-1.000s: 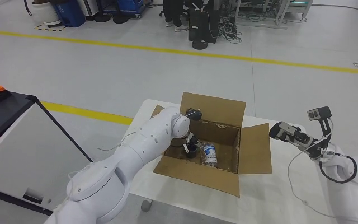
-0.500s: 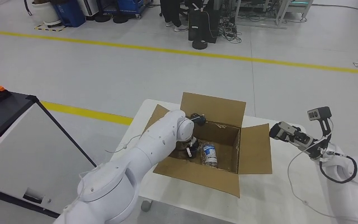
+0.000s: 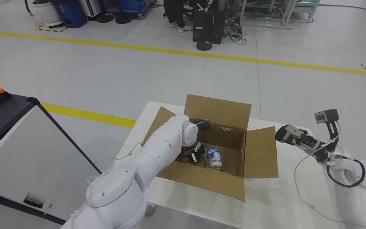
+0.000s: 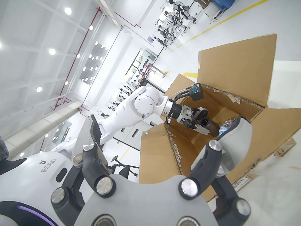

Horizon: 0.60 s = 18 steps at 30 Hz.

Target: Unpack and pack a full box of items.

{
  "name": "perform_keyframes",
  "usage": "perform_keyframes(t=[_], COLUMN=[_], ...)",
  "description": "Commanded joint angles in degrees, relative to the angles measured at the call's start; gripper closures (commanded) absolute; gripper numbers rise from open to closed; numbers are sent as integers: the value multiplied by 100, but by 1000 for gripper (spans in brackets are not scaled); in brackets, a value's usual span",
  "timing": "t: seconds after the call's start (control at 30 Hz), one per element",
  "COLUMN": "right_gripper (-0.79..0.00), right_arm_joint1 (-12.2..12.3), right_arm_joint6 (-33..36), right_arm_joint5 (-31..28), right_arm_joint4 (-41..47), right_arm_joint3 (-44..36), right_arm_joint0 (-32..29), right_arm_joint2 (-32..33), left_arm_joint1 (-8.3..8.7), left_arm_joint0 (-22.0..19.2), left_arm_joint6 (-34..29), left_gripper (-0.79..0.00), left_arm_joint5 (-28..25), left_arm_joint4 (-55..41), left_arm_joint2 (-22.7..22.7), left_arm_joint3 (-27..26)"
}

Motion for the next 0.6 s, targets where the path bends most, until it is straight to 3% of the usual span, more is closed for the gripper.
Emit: perform_keyframes(t=[0.0, 0.1, 0.23, 0.3, 0.4, 0.43, 0.47, 0.57], right_gripper=[-785, -785, -785, -785, -785, -785, -785, -785], right_arm_joint1=[0, 0, 0, 0, 0, 0, 0, 0], right_arm_joint6=[0, 0, 0, 0, 0, 0, 0, 0], right_arm_joint5=[0, 0, 0, 0, 0, 0, 0, 0], right_arm_joint4=[0, 0, 0, 0, 0, 0, 0, 0], right_arm_joint3=[0, 0, 0, 0, 0, 0, 0, 0], right_arm_joint0=[0, 0, 0, 0, 0, 0, 0, 0], right_arm_joint2=[0, 0, 0, 0, 0, 0, 0, 0], left_arm_joint1=[-34, -71, -120, -144, -177, -187, -198, -227], left_arm_joint0=[8, 27, 36, 37, 48, 48, 50, 46], left_arm_joint6=[34, 196, 279, 285, 289, 278, 268, 255], left_gripper=[-650, -677, -610, -357, -240, -163, 0, 0], left_arm_joint5=[-11, -110, -115, -69, -51, -30, -16, 39], left_arm_joint4=[-18, -62, -55, -5, 15, 26, 44, 90], left_arm_joint2=[-18, -64, -93, -87, -101, -104, -103, -108], left_arm_joint3=[66, 195, 326, 379, 432, 452, 464, 498])
